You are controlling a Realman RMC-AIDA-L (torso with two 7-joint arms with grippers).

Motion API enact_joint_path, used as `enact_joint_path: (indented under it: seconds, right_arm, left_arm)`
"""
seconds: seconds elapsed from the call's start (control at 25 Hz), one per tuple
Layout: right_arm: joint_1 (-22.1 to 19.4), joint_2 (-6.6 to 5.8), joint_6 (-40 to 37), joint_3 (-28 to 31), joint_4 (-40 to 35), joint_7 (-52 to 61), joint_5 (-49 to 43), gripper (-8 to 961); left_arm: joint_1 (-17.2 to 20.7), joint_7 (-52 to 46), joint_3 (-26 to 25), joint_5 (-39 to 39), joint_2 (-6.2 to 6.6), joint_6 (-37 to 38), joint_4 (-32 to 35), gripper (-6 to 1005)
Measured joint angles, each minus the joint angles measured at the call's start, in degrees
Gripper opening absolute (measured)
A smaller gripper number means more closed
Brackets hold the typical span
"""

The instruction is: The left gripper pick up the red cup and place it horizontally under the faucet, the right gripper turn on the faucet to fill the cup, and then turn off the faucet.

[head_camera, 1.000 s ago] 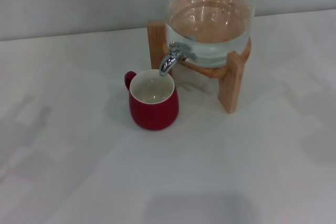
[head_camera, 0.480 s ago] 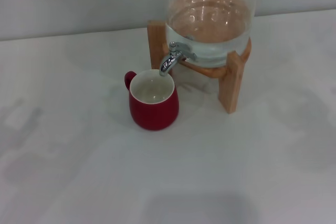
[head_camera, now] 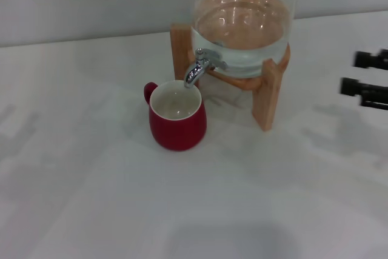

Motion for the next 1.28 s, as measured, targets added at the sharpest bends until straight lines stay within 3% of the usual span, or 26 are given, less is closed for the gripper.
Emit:
enact_joint_path:
  seconds: [0.32,0.36,0.76,0.92,1.28]
  right_arm:
    - [1.82,-0.05,-7.76,-17.73,11.99,7.21,-0.36,721]
    - [1.82,-0.05,-7.76,-17.73,11.99,7.21,-0.36,721]
    - [-1.19,-0.14,-30.61,-36.23,22.56,15.29,-8.17,722]
    - [-1.28,-0.13,-35.58,-41.00,24.65,18.90,-13.08,722]
    - [-1.37,-0.10,-43.53,-44.21,24.03,22.11,-17.33,722]
  left_arm:
    - [-0.14,-0.09,-0.30,0.09,0.02,0.11,0.33,758]
    - [-0.14,-0.09,-0.30,0.09,0.02,0.11,0.33,758]
    - [-0.05,-0.10,-0.32,0.00,0.11,0.74,0.90,758]
    - [0.03,-0.10,-0.32,-0.29,0.06,0.75,1.24,758]
    - [-0.05,-0.89,0.14,0.20,-0.07,0.24,3.18,758]
